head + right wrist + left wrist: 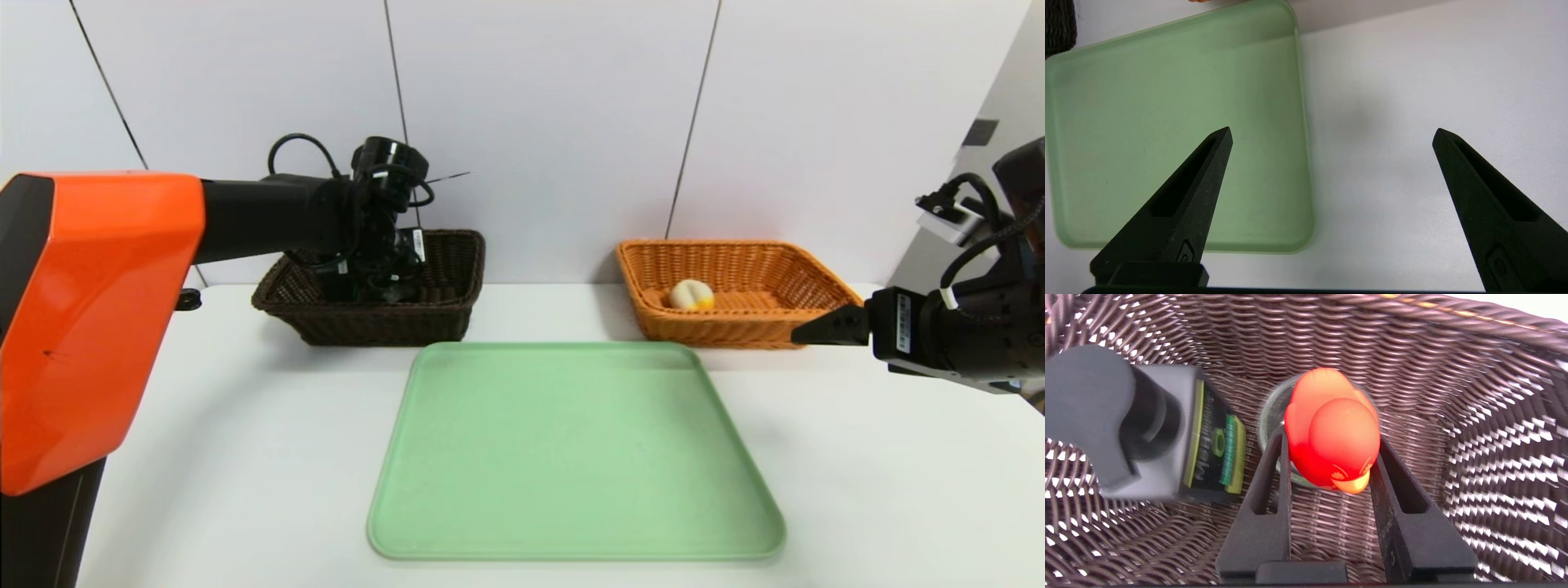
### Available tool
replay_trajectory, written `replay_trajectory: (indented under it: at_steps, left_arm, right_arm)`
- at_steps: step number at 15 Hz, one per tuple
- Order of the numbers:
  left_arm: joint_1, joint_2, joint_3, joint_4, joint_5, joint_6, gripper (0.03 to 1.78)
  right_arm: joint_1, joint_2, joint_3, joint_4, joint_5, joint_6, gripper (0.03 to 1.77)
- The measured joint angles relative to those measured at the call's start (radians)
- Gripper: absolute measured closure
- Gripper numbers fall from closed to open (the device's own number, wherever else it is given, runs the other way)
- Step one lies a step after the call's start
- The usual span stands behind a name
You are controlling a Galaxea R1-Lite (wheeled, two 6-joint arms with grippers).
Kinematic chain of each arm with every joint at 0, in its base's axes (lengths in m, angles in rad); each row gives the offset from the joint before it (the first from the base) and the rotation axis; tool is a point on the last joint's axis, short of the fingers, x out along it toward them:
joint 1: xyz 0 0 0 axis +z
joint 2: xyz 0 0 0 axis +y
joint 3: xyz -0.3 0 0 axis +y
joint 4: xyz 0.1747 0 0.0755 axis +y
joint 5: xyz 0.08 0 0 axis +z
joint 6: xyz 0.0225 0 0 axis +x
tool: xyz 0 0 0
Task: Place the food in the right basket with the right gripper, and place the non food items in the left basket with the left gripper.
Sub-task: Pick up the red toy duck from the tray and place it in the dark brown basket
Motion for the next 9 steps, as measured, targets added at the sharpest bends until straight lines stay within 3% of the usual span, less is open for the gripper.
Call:
replay_trajectory:
  at_steps: [6,9]
  left_arm:
    - [0.018,0.016,0.001,0.004,0.001,0.000,1.24]
    - [0.027,0.029,0.001,0.001,0.004,-0.001,0.91]
  right_arm:
    - [-0.002,-0.013,0.001,0.001,0.000,0.001,0.10]
    - [-0.002,-0.020,0.001,0.002,0.000,0.001,0.10]
